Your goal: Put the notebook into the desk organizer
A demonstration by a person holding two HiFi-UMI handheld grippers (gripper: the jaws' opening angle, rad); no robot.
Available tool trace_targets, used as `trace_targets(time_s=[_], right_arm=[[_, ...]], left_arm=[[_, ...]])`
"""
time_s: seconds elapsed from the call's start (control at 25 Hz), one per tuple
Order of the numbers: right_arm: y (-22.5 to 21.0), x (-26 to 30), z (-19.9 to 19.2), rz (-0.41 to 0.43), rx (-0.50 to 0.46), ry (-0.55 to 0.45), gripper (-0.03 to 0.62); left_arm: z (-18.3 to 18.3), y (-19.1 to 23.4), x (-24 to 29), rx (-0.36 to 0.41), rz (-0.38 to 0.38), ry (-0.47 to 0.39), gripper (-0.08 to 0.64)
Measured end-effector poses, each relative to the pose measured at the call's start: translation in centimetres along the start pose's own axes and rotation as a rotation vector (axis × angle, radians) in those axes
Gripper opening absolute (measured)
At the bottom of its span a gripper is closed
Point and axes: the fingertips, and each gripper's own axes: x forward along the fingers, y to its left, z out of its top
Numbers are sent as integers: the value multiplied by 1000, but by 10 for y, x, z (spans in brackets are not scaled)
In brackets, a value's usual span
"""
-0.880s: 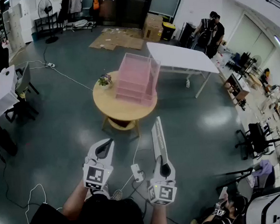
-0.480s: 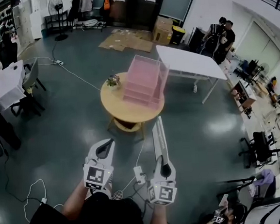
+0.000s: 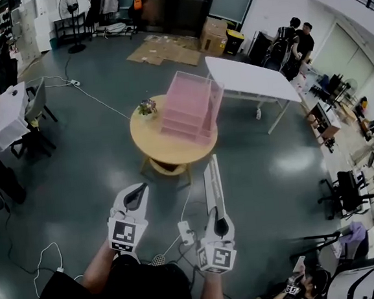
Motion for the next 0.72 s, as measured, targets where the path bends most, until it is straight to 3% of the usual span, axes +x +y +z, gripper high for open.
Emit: trace_targets(time_s=[0.28, 0.72], right_arm=[[17, 42, -8, -37, -1, -4, 14], [56, 113, -13, -215, 26, 34, 13]], left_arm=[[-12, 32, 38, 16, -52, -4, 11], [-25, 103, 115, 20, -236, -11, 11]])
